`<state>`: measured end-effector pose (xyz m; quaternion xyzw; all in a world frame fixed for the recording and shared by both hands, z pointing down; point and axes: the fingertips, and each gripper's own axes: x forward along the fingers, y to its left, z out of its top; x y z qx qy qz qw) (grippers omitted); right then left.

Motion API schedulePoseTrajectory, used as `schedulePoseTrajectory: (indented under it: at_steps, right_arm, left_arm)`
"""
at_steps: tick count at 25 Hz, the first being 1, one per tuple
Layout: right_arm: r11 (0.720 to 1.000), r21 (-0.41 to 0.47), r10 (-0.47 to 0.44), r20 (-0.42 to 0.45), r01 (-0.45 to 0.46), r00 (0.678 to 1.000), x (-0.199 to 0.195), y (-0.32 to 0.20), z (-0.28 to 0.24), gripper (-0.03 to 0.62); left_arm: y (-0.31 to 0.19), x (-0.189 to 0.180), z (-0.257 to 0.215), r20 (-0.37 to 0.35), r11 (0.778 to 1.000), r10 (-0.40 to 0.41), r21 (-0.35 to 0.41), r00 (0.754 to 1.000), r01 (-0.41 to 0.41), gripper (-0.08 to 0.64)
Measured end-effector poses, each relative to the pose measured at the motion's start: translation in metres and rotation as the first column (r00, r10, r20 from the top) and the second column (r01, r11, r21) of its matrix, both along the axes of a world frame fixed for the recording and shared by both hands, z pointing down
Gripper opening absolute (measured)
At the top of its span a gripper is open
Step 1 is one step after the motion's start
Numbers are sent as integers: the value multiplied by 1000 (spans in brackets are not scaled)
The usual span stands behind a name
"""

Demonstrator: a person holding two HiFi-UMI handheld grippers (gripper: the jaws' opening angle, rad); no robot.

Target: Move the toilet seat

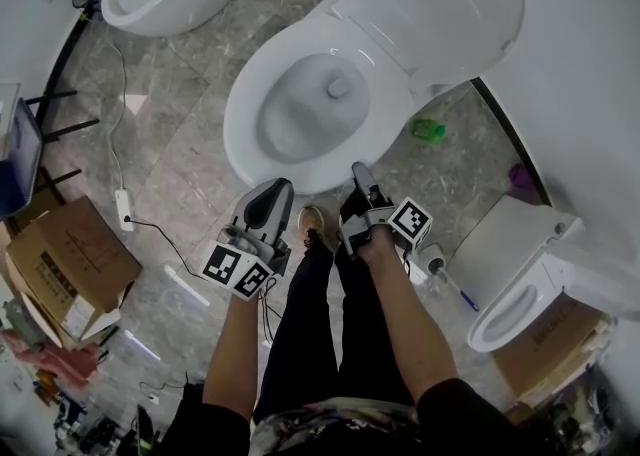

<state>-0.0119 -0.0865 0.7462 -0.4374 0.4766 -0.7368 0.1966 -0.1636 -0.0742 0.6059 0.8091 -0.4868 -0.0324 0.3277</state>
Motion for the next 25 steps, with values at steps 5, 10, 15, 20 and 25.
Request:
schedulePoseTrajectory:
  at_steps: [5, 10, 15, 20, 25]
  right_arm:
    - [1000, 15, 2, 16, -2, 1000, 2, -4, -18, 150]
    - [999, 19, 27, 41, -28, 999, 7, -10, -32, 150]
    - [998, 27, 50, 60, -52, 997, 13, -16, -45, 153]
    - [997, 43, 63, 78, -66, 995, 17, -24, -57, 160]
    - [995, 57, 79, 93, -84, 993, 21, -28, -66, 163]
  left_arm:
    - [30, -30, -1, 157, 999, -49, -7, 986, 51, 35]
    - [22, -30, -17, 318, 998, -14, 64, 948, -6, 35]
    - [15, -20, -33, 383, 993, -6, 111, 924, -39, 35]
    - [10, -18, -33, 399, 993, 0, 111, 917, -48, 35]
    - [-4, -12, -31, 408, 990, 13, 123, 913, -69, 35]
